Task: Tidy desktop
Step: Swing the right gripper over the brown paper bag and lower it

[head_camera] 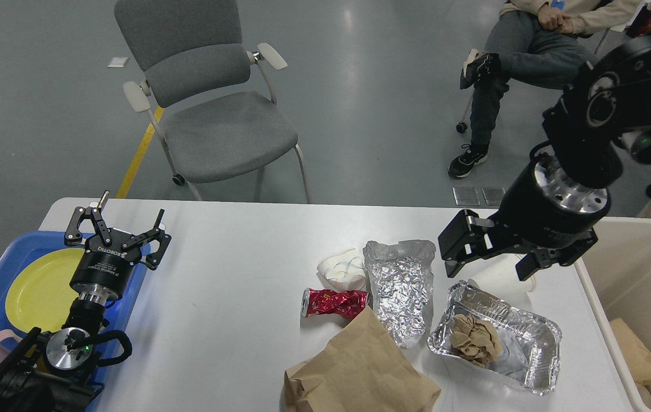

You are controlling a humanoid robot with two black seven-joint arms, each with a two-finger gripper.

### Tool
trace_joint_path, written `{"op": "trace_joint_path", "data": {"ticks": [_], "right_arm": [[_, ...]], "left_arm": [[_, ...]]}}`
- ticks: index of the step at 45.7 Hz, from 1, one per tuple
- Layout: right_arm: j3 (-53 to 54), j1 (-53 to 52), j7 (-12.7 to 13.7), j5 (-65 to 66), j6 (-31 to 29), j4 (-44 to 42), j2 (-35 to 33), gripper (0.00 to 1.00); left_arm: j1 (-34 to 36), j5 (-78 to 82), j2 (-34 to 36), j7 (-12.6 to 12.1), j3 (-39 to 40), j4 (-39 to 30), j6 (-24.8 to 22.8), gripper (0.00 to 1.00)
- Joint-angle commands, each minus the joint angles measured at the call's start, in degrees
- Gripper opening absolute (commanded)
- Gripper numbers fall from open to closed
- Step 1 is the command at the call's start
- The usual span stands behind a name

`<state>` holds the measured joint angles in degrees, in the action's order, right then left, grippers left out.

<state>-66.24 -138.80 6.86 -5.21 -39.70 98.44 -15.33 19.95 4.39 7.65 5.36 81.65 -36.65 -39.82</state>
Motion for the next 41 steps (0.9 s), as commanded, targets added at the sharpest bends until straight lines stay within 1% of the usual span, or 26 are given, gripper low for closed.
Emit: {"op": "trace_joint_path", "data": {"ticks": [1,6,9,11,14,16,21,23,25,30,36,41], "right_arm": [[3.48,4.93,0.08,-1.56,3.22,-0.79,0.39,0.96],[7.78,10.46,0.25,-6.11,7.52,-2.11,0.82,0.96],[10.42,13.1,2.09,-9.72,9.9,-2.81,2.31,0.95],[12.18,14.77,4.55,-11.31,11.04,-3.42,3.37,0.96],[15.87,18.9,9.03,-13.06,13.15,-4.91,4.6,0.96],[18.68,22.15,12.02,-15.26,15.78,-6.67,5.74,0.95],[21.5,29.1,18.35,-22.38,22.02,-10.63,9.08,0.97],[21.94,31.29,20.2,-24.4,23.96,-11.77,9.44,0.97],[22.99,33.58,20.91,-26.33,25.37,-13.17,9.53,1.0],[26.51,39.91,21.44,-29.94,28.71,-18.97,9.79,1.0],[29.67,49.04,21.44,-30.74,31.96,-26.44,12.86,1.0],[33.54,54.24,21.35,-30.56,34.33,-30.49,14.45,1.0]], "left_arm": [[0.0,0.0,0.0,0.0,0.0,0.0,0.01,0.96],[0.0,0.0,0.0,0.0,0.0,0.0,0.01,0.96],[0.0,0.0,0.0,0.0,0.0,0.0,0.01,0.96],[0.0,0.0,0.0,0.0,0.0,0.0,0.01,0.96],[0.0,0.0,0.0,0.0,0.0,0.0,0.01,0.96],[0.0,0.0,0.0,0.0,0.0,0.0,0.01,0.96],[0.0,0.0,0.0,0.0,0.0,0.0,0.01,0.96],[0.0,0.0,0.0,-0.09,0.0,0.0,0.01,0.96],[0.0,0.0,0.0,0.0,0.0,0.0,0.01,0.96],[0.0,0.0,0.0,0.0,0.0,0.0,0.01,0.96],[0.0,0.0,0.0,0.0,0.0,0.0,0.01,0.96],[0.0,0.0,0.0,0.0,0.0,0.0,0.01,0.96]]}}
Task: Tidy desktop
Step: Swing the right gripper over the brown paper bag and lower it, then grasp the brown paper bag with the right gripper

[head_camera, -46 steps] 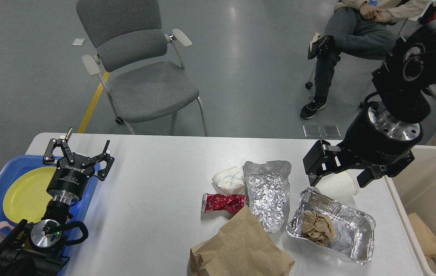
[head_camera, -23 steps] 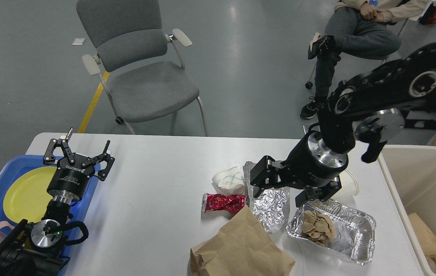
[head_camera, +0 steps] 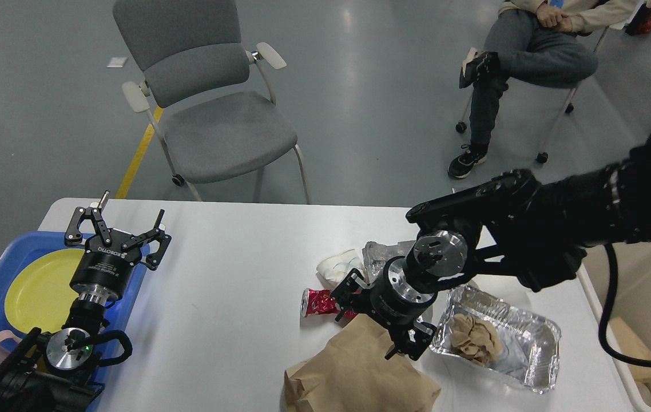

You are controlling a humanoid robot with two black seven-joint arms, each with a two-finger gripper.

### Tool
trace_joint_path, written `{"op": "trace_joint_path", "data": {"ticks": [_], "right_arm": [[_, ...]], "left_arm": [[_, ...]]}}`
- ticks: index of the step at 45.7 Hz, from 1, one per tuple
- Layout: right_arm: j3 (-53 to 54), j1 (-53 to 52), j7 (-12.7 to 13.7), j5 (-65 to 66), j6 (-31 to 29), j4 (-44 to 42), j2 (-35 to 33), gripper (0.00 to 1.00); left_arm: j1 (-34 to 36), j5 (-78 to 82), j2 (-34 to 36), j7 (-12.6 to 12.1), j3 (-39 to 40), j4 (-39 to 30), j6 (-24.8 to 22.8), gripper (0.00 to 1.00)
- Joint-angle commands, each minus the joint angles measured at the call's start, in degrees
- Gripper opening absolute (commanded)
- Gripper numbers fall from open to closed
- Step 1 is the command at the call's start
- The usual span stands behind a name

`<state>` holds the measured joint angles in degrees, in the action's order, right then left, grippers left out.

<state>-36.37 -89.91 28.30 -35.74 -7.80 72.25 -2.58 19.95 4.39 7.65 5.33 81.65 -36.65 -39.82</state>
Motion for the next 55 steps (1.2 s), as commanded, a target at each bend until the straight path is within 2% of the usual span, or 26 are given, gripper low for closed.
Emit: {"op": "trace_joint_path", "data": {"ticks": [1,7,14,20,23,28,38,39,40,42,44,47,49,55], "right_arm": [[4.11,5.97,-0.09,0.06,2.87,-4.84,1.97,1.0],[4.73,9.48,-0.17,0.85,4.54,-7.47,5.48,1.0],[4.38,15.02,-0.61,2.69,5.16,-15.2,8.99,1.0],[4.2,17.22,-0.7,5.42,5.86,-17.41,9.88,1.0],[4.11,18.01,-0.7,5.6,6.65,-19.07,10.49,0.95],[3.24,20.82,-0.7,7.26,6.74,-23.64,12.86,0.96],[1.74,22.06,-0.7,10.7,7.36,-23.92,14.27,0.97],[1.74,22.06,-0.61,10.69,7.36,-23.91,14.36,0.94],[1.74,22.06,-0.61,10.69,7.36,-23.83,14.36,0.85],[1.74,22.06,-0.61,10.69,6.92,-23.3,14.36,0.56],[1.74,22.06,-0.7,10.69,6.57,-22.6,14.45,0.33],[1.74,22.06,-0.7,10.69,6.39,-21.81,14.36,0.09],[1.65,21.88,-0.61,10.69,6.39,-21.28,14.27,0.0],[1.65,21.62,-0.44,10.34,7.36,-20.31,14.27,0.0]], "left_arm": [[0.0,0.0,0.0,0.03,0.0,0.0,0.0,0.96],[0.0,0.0,0.0,0.03,0.0,0.0,0.0,0.96],[0.0,0.0,0.0,0.03,0.0,0.0,0.0,0.96],[0.0,0.0,0.0,0.03,0.0,0.0,0.0,0.96],[0.0,0.0,0.0,-0.06,0.0,0.0,0.0,0.96],[0.0,0.0,0.0,-0.06,0.0,0.0,0.0,0.96],[0.0,0.0,0.0,-0.06,0.0,0.0,0.0,0.96],[0.0,0.0,0.0,-0.06,0.0,0.0,0.0,0.96],[0.0,0.0,0.0,0.03,0.0,0.0,0.0,0.96],[0.0,0.0,0.0,-0.06,0.0,0.0,0.0,0.96],[0.0,0.0,0.0,-0.06,0.0,0.0,0.0,0.96],[0.0,0.0,0.0,-0.06,0.0,0.0,0.0,0.96],[0.0,0.0,0.0,-0.06,0.0,0.0,0.0,0.96],[0.0,0.0,0.0,-0.06,0.0,0.0,0.0,0.96]]}}
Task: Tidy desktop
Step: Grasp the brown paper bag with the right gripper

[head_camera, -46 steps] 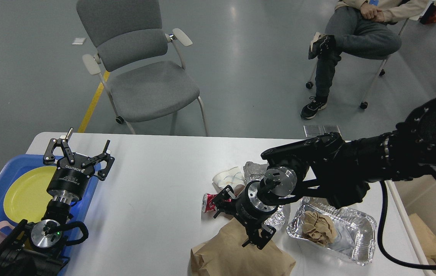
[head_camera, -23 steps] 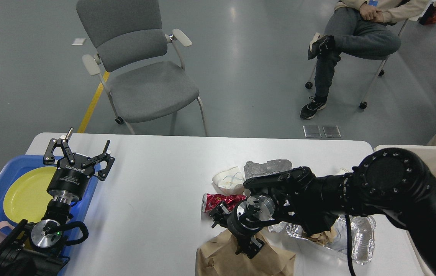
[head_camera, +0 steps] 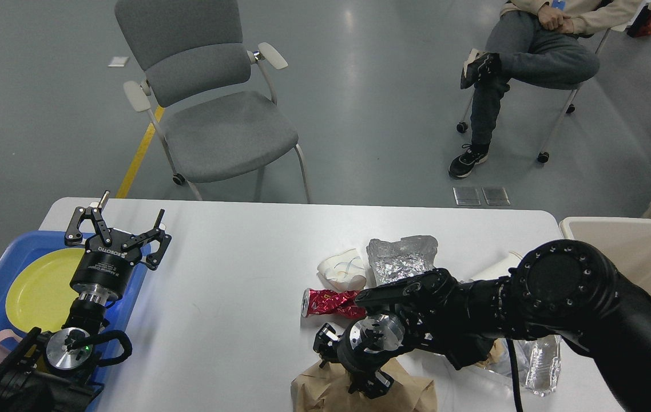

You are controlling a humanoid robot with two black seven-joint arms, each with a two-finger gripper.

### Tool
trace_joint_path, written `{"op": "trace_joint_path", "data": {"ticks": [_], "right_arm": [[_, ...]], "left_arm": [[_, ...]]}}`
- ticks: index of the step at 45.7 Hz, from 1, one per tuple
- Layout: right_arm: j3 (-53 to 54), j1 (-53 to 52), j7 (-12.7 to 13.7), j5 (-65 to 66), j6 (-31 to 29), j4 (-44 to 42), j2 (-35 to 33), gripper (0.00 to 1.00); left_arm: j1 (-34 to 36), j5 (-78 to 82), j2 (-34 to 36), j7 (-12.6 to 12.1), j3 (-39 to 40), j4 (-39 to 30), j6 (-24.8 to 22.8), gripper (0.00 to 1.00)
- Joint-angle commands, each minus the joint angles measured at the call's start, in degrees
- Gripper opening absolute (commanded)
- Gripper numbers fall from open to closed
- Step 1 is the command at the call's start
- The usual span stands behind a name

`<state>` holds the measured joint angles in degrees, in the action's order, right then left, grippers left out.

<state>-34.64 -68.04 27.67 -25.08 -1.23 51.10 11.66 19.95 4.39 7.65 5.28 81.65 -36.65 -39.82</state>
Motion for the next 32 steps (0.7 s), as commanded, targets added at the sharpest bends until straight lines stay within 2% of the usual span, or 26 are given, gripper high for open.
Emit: {"op": "trace_joint_path", "data": {"ticks": [1,32], "right_arm": [[0.01,-0.25,0.19,-0.32,0.79,0.75,0.03,0.0],[0.01,-6.32,0.19,-2.52,0.97,8.22,-3.57,0.0]], "left_arm": [[0.0,0.0,0.0,0.0,0.0,0.0,0.0,0.96],[0.0,0.0,0.0,0.0,0.0,0.0,0.0,0.96]]}}
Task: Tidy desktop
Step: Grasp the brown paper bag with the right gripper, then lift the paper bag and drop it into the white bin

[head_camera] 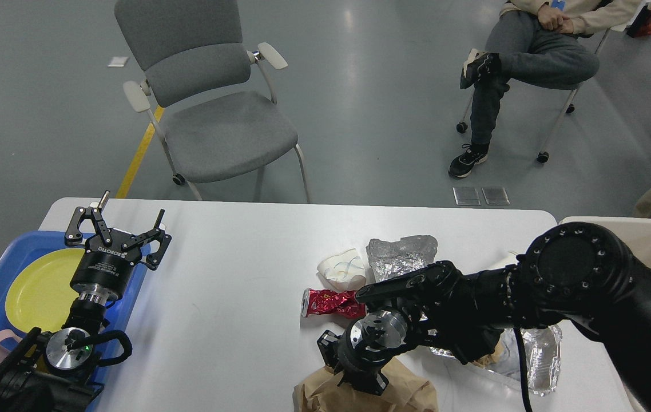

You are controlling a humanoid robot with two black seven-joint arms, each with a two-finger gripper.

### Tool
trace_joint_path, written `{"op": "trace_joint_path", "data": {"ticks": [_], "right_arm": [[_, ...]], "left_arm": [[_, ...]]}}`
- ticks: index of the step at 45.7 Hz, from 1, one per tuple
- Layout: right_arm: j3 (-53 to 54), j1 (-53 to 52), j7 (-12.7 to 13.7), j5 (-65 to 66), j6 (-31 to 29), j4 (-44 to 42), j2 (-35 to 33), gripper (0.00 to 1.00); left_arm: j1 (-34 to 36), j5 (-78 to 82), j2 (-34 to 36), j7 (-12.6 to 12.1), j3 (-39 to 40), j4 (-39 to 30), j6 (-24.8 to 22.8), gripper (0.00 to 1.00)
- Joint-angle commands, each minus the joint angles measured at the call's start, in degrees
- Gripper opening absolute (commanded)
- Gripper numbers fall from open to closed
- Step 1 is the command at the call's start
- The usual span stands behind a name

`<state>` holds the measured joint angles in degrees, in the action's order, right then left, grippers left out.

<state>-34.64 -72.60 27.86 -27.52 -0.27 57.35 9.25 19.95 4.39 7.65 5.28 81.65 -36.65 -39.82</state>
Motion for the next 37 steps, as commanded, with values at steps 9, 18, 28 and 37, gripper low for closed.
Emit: {"op": "trace_joint_path", "data": {"ticks": [9,18,28,37], "right_arm": [[-0.42,-4.03,0.17,-1.39,-0.08,4.78,-2.91,0.0],[-3.5,-14.22,0.35,-5.87,-1.14,15.58,-5.99,0.0],[-7.71,-28.46,0.35,-9.13,-3.15,27.63,-9.77,0.0],[-13.25,-44.01,0.09,-10.1,-15.97,35.19,-16.88,0.0]], "left_arm": [[0.0,0.0,0.0,0.0,0.0,0.0,0.0,0.96],[0.0,0.0,0.0,0.0,0.0,0.0,0.0,0.96],[0.0,0.0,0.0,0.0,0.0,0.0,0.0,0.96],[0.0,0.0,0.0,0.08,0.0,0.0,0.0,0.96]]}}
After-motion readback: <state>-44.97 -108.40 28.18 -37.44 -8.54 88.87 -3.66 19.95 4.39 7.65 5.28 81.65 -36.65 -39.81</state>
